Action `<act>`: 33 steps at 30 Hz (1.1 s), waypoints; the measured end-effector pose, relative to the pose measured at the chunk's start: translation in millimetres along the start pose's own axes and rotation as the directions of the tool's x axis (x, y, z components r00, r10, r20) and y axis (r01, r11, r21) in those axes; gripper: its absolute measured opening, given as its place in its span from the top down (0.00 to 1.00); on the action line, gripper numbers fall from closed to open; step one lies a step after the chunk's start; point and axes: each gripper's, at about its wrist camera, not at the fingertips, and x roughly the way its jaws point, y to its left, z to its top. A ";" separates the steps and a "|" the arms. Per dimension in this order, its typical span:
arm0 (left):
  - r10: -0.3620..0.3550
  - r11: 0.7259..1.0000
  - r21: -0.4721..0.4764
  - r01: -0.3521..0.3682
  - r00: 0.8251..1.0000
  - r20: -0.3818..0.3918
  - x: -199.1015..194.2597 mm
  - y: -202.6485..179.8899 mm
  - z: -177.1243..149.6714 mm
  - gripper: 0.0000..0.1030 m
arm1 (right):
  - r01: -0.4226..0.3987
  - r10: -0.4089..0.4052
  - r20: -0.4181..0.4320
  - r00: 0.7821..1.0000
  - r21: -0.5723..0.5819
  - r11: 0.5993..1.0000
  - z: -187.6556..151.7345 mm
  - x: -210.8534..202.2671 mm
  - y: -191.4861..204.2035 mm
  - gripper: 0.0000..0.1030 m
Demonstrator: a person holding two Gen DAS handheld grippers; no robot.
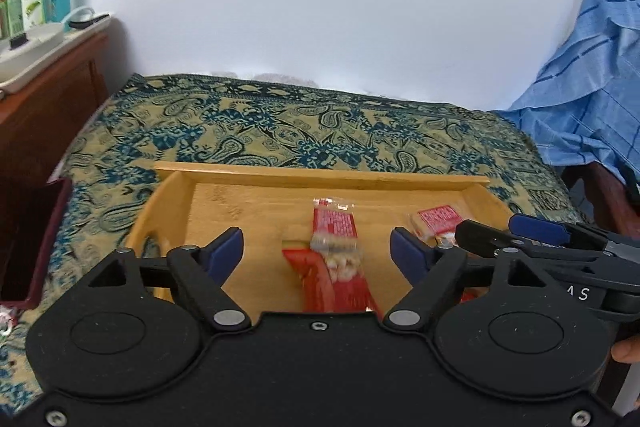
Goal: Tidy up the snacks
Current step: 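Move both tools back to the snack pile in front of the tray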
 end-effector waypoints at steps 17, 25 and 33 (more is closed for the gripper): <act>0.099 0.995 0.015 -0.099 0.994 0.051 -88.7 17.8 -104.6 0.19 | 0.037 -0.030 0.149 0.988 -0.040 0.999 -102.2 -94.6 34.4 0.23; 0.135 0.991 0.016 -0.136 0.990 0.035 -101.6 18.4 -149.0 0.19 | 0.046 -0.037 0.146 0.989 -0.055 0.997 -138.7 -116.3 44.2 0.25; 0.155 0.987 0.050 -0.155 0.988 0.002 -92.2 9.9 -173.8 0.19 | 0.046 -0.036 0.120 0.992 -0.079 0.996 -154.7 -116.1 51.7 0.31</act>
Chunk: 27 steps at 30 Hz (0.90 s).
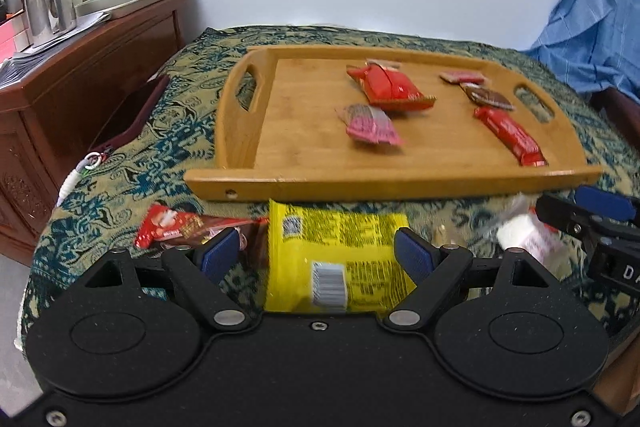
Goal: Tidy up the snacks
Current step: 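Move both tools back to the snack pile in front of the tray, then grasp the yellow pack with the left tool while the right tool grasps the white candy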
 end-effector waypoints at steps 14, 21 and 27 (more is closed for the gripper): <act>-0.017 0.999 0.039 0.018 1.000 -0.004 4.8 -15.9 -18.2 0.19 | -0.014 0.011 -0.044 0.999 -0.049 0.999 -17.4 6.1 17.3 0.37; -0.032 0.998 0.063 0.032 0.999 0.010 5.2 -21.0 -20.3 0.31 | -0.001 -0.002 -0.030 1.000 -0.093 0.996 -20.0 6.3 23.1 0.37; -0.042 0.996 0.074 0.040 0.999 0.032 -0.8 -25.4 -22.2 0.52 | 0.000 -0.003 -0.026 1.000 -0.112 0.994 -22.4 7.8 25.0 0.46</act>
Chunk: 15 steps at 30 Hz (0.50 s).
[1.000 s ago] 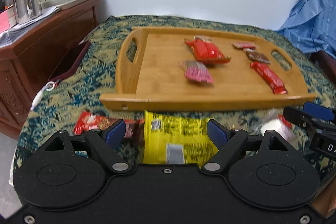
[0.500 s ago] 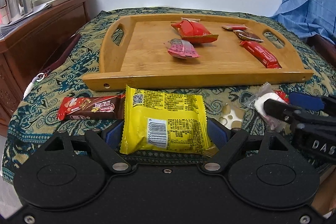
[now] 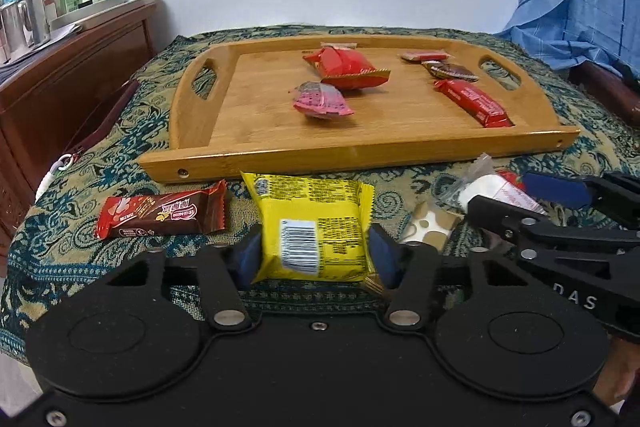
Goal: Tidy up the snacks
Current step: 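Grasp the yellow pack with the left tool while the right tool grasps the white candy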
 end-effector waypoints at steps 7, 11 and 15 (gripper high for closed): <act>0.006 1.000 -0.003 -0.006 1.000 0.014 -9.1 -0.7 -1.8 0.53 | -0.008 0.008 0.043 0.999 -0.001 1.000 1.9 -11.9 1.6 0.74; -0.004 1.000 -0.001 0.004 1.000 0.028 -18.3 -0.6 -2.3 0.53 | -0.024 0.023 0.045 0.999 0.009 1.000 4.8 -19.1 1.0 0.83; -0.022 1.000 0.020 0.021 0.999 0.037 -27.6 -3.3 -3.1 0.53 | -0.033 0.033 0.031 0.999 0.013 0.999 2.6 -23.9 0.7 0.84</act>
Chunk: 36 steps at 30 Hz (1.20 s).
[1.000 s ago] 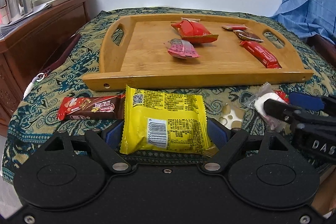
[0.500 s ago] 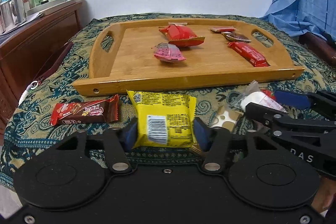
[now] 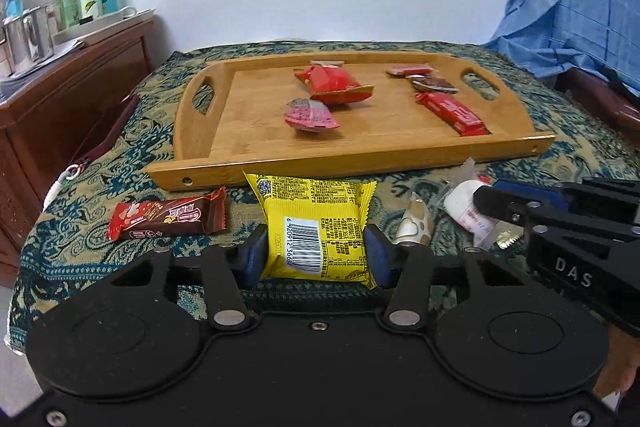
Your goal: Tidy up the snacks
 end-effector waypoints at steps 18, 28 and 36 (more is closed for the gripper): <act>-0.058 0.998 0.023 0.057 0.998 0.019 -32.0 -10.7 -4.9 0.53 | -0.020 0.020 0.007 1.000 0.040 0.999 -1.3 -26.8 -2.8 0.86; -0.061 0.998 0.034 0.060 0.997 0.056 -46.3 -16.1 1.9 0.53 | -0.010 0.008 0.041 0.999 0.050 0.999 3.7 -38.3 -5.6 0.86; -0.049 0.998 0.032 0.046 0.995 0.084 -50.1 -13.2 14.2 0.53 | -0.001 -0.005 0.066 0.998 0.079 0.997 12.7 -41.6 -12.4 0.86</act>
